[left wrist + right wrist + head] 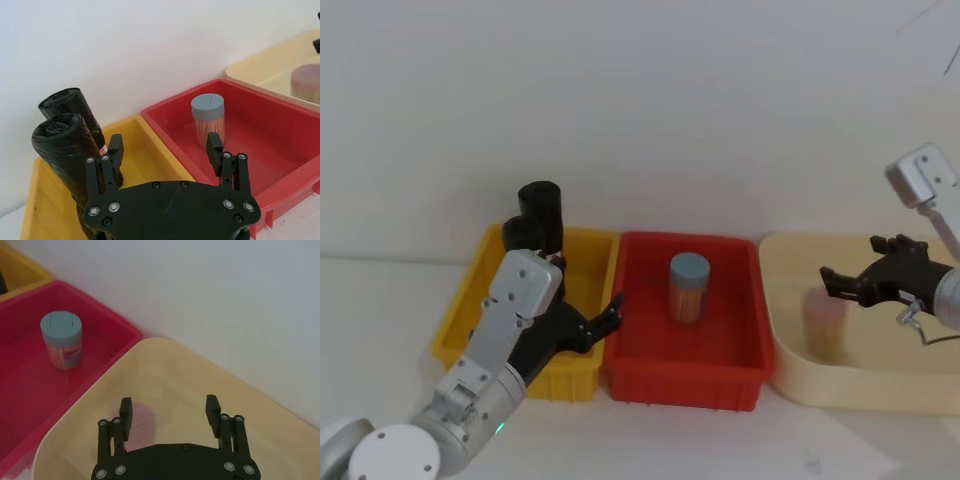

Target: Pick up the garbage bag with the one hand and transfer it to the other hand.

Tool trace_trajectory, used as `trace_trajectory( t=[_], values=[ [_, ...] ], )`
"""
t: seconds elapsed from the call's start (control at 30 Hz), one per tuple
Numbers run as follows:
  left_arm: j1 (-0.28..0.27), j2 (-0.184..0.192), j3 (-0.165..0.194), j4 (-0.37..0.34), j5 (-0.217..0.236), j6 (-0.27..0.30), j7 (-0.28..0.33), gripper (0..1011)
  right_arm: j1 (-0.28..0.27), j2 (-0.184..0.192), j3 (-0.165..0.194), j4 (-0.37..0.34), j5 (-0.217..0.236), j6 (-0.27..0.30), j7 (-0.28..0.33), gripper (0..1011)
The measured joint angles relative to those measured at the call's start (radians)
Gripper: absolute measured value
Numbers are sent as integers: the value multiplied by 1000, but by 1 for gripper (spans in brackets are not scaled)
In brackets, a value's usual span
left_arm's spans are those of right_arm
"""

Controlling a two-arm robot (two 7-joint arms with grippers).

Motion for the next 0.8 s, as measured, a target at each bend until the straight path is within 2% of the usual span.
trace_trajectory(
  t=[0.2, 0.6, 0.8],
  values=[
    [0, 0, 0, 0, 0, 0, 0, 1001, 6, -4, -12, 20, -10, -2, 3, 1001],
    [0, 0, 0, 0, 0, 0, 0, 1001, 13, -10, -27, 42, -21, -5, 7, 1001],
    [-7, 5, 0, -4, -3, 7, -23, 1001, 15, -11, -30, 47, -23, -6, 8, 1001]
  ],
)
